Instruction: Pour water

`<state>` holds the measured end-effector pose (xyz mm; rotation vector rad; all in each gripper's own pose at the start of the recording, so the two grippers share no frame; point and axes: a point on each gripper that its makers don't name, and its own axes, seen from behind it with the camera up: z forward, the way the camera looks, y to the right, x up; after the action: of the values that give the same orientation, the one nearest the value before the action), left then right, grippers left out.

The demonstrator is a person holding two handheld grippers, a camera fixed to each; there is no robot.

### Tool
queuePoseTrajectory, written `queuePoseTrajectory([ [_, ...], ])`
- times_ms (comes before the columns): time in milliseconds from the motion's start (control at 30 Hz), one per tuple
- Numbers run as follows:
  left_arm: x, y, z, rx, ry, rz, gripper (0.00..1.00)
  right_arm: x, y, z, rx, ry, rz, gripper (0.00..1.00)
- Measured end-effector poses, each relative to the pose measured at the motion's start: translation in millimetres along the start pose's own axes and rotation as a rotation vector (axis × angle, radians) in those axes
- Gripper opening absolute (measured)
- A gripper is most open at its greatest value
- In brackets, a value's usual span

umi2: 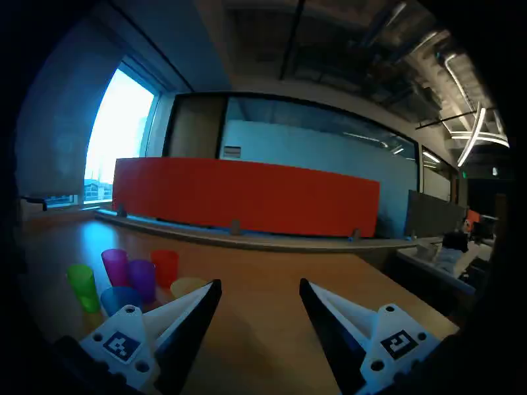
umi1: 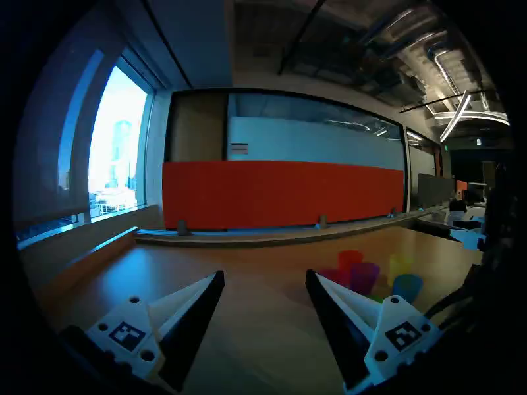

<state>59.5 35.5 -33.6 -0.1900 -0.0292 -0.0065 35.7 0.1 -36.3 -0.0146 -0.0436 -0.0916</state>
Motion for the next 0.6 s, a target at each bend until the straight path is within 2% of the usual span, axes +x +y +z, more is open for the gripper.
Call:
queuePoseTrajectory([
  [200,-2,-7.0,4.6,0.046,0.037,-0.008,0.91,5,0,6.5,-0.017,0.031,0.04,0.92],
  [600,1,-17.9,13.2,0.109,0.089,-0.005,0.91,7,0,21.0,-0.028,0.012,0.053,0.92],
])
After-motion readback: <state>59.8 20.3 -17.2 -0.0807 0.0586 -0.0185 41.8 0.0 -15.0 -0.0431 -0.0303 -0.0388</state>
